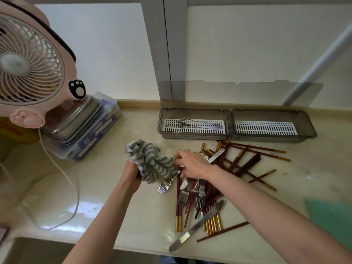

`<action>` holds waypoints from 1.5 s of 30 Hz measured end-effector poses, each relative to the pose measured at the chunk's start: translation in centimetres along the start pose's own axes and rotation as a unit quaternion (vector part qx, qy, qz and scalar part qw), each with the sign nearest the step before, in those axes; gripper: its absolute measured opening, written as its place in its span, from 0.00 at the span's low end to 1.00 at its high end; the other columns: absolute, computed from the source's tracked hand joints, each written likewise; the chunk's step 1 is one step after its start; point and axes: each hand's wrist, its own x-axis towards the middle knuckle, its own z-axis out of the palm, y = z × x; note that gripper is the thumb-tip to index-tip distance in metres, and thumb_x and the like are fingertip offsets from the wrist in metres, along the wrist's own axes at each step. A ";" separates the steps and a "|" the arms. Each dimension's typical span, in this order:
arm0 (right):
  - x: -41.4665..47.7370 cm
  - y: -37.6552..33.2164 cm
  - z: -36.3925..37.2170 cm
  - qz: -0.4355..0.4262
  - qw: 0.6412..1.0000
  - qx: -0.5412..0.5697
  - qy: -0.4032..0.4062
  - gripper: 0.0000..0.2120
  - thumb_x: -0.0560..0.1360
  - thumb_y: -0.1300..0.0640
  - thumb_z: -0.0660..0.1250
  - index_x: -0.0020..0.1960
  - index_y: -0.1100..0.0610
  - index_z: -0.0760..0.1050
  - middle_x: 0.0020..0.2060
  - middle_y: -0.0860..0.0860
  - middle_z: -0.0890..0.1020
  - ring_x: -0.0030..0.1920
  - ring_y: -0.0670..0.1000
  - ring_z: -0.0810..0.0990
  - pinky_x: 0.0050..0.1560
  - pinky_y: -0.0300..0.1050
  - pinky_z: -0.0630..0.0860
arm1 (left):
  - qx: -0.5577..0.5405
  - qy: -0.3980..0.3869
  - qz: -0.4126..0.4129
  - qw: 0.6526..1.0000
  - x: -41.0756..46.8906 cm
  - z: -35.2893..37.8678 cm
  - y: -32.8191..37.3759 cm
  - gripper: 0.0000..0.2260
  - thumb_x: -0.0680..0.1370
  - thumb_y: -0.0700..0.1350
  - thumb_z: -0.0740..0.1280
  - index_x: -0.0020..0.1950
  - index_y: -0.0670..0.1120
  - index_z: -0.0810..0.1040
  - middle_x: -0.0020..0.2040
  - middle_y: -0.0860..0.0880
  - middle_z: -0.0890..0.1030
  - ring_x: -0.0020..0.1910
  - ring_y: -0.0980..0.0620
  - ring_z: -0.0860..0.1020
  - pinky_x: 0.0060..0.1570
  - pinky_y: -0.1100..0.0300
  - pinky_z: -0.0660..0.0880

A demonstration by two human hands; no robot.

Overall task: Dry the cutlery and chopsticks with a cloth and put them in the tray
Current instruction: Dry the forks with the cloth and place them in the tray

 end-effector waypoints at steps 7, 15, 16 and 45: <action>-0.7 0.3 0.3 0.002 0.995 0.060 0.084 0.03 0.73 0.61 0.68 0.45 0.54 0.78 0.43 0.45 0.72 0.49 0.46 0.67 0.50 0.45 0.69 | -0.004 0.019 0.045 0.999 -0.1 -1.1 0.0 0.11 0.81 0.41 0.56 0.61 0.42 0.72 0.55 0.46 0.79 0.53 0.49 0.77 0.48 0.56 0.77; -2.8 -0.3 -2.2 0.103 0.870 0.442 0.195 0.07 0.72 0.62 0.71 0.41 0.59 0.72 0.33 0.53 0.83 0.34 0.47 0.82 0.41 0.41 0.76 | 0.072 0.070 -0.070 0.992 0.4 1.1 -0.3 0.12 0.78 0.35 0.60 0.61 0.35 0.73 0.51 0.37 0.79 0.46 0.43 0.78 0.48 0.53 0.76; -3.0 -0.9 -2.2 0.096 0.863 0.460 0.187 0.06 0.74 0.63 0.68 0.42 0.59 0.70 0.34 0.54 0.83 0.32 0.48 0.81 0.38 0.41 0.77 | 0.059 0.051 -0.083 0.993 0.3 1.8 -0.2 0.12 0.78 0.35 0.59 0.60 0.35 0.73 0.50 0.38 0.80 0.47 0.43 0.79 0.48 0.53 0.77; -7.5 -3.1 -1.0 0.155 0.713 0.655 0.197 0.13 0.80 0.56 0.58 0.50 0.63 0.78 0.28 0.46 0.71 0.27 0.43 0.65 0.30 0.34 0.61 | 0.072 0.070 -0.064 0.993 3.4 3.3 2.8 0.05 0.77 0.38 0.63 0.52 0.39 0.77 0.49 0.38 0.81 0.43 0.46 0.80 0.46 0.55 0.77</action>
